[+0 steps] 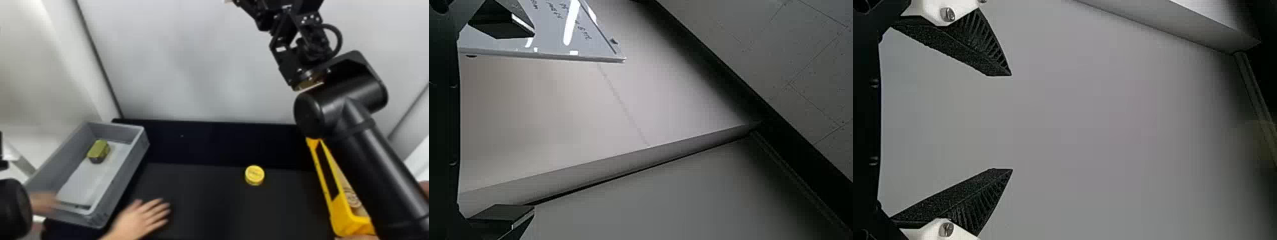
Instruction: Pick up the round yellow can and place it in the yellow rectangular box
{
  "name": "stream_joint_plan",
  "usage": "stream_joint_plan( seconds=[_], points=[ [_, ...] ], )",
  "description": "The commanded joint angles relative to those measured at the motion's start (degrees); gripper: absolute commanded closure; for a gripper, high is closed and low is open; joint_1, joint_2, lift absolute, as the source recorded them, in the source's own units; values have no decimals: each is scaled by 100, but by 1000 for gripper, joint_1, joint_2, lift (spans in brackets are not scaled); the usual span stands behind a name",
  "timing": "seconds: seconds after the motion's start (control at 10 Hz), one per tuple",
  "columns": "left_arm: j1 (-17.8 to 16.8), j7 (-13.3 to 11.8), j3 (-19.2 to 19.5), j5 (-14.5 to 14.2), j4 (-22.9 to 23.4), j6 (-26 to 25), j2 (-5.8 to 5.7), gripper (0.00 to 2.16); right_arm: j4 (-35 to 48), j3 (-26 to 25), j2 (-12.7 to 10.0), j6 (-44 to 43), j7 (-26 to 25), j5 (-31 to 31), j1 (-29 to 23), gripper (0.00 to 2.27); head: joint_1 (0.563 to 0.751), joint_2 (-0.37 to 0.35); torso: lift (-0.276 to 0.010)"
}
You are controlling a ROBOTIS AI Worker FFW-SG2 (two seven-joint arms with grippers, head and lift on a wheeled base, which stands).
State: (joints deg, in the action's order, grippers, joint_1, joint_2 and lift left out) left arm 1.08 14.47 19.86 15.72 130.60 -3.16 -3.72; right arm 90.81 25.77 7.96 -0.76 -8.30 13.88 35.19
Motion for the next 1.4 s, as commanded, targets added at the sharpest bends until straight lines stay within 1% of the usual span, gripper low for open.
stream_joint_plan(
  seconds=[0.0,0.1,0.4,0.5,0.6,0.7,0.9,1.0,1.3],
  points=[
    [6,30,-8,27,9,17,11,47,60,-44,4,15,3,-9,-39,88,697,54,-3],
    [-3,21,-17,27,18,8,-15,47,60,-44,-5,15,3,-9,-39,88,697,54,-3],
    [-20,21,-43,62,71,-18,-33,47,130,-141,-14,32,-14,-35,-100,90,697,54,-3],
    [-11,4,-43,62,141,-115,-85,47,191,-159,-40,252,-49,18,-109,90,697,54,-3],
    [-11,4,-87,62,97,-124,-94,47,288,-194,-49,850,-155,176,-109,90,697,54,-3],
    [6,-5,-96,62,62,-124,-24,47,332,-238,-66,1211,-155,290,-118,90,697,54,-3],
    [-11,-23,-157,19,-8,-97,3,47,640,-370,-22,1826,-155,317,-144,90,697,54,-3],
    [-20,-32,-175,1,-26,-97,29,47,710,-440,-22,1905,-172,282,-179,90,697,54,-3],
    [-47,-32,-175,1,-8,-80,3,48,903,-510,4,1861,-234,158,-206,96,697,54,-3]
  ],
)
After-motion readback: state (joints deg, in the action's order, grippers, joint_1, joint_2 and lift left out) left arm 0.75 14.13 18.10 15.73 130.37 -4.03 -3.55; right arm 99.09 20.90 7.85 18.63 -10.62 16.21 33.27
